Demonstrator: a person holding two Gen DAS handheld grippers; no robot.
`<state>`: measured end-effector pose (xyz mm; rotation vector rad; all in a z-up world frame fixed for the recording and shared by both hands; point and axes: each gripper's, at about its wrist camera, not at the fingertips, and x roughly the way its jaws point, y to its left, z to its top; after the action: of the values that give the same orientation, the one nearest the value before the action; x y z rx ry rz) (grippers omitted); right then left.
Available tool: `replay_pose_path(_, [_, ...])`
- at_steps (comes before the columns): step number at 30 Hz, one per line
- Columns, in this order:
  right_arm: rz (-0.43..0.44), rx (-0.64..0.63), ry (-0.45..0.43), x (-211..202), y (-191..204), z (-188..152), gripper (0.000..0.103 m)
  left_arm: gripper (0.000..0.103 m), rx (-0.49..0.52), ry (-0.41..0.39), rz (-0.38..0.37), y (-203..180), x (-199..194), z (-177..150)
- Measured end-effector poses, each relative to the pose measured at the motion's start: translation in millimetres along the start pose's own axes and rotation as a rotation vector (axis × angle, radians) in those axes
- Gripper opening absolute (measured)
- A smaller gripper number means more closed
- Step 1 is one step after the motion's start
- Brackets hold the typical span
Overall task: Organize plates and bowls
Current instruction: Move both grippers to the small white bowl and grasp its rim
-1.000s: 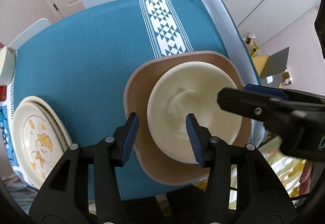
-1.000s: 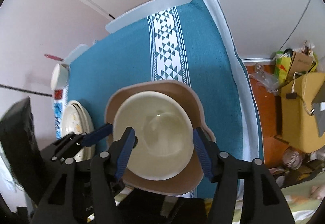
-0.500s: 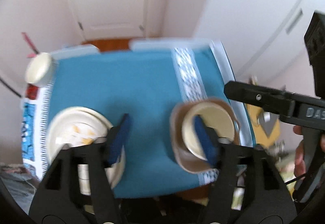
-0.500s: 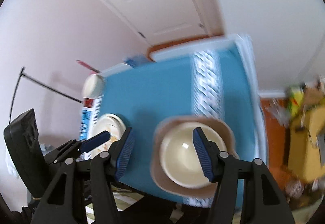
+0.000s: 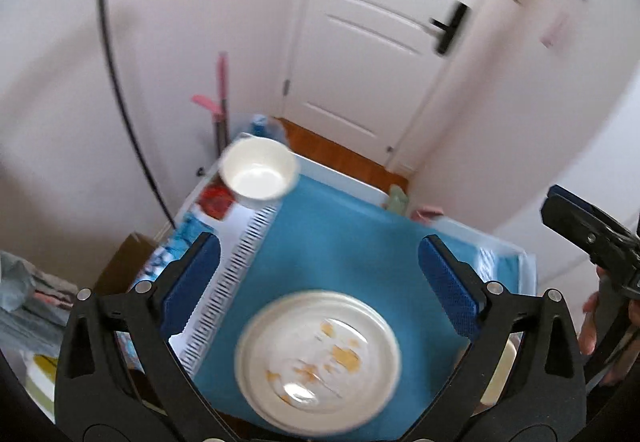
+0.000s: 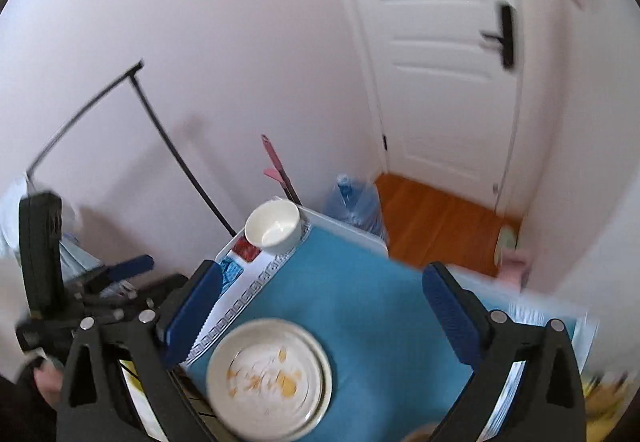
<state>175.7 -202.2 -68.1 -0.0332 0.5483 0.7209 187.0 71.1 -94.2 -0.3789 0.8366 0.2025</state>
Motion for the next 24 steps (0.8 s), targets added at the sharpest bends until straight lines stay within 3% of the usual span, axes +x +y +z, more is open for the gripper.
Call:
replay_pose_path(5, [-0.005, -0.024, 0.064, 73, 25, 36, 0.1, 0.099, -0.077, 0.054, 0.038, 51, 41, 23])
replay_pose_path(8, [-0.017, -0.031, 0.164, 140, 32, 46, 0.1, 0.099, -0.141, 0.101, 0.073, 82, 79, 32])
replay_pose_path(11, [-0.012, -0.01, 0.263, 204, 30, 44, 0.1, 0.098, -0.195, 0.143, 0.059, 107, 119, 34])
replay_pose_path(14, [0.002, 0.012, 0.339, 258, 30, 36, 0.098, 0.08, -0.199, 0.19, 0.047, 118, 159, 32])
replay_pose_path(17, [0.027, 0.038, 0.396, 300, 26, 26, 0.078, 0.061, -0.203, 0.24, 0.021, 122, 192, 32])
replay_pose_path(19, [0.04, 0.057, 0.435, 321, 25, 20, 0.058, 0.044, -0.2, 0.264, -0.002, 125, 210, 32])
replay_pose_path(24, [0.059, 0.077, 0.464, 350, 24, 13, 0.046, 0.032, -0.172, 0.293, -0.026, 121, 238, 31])
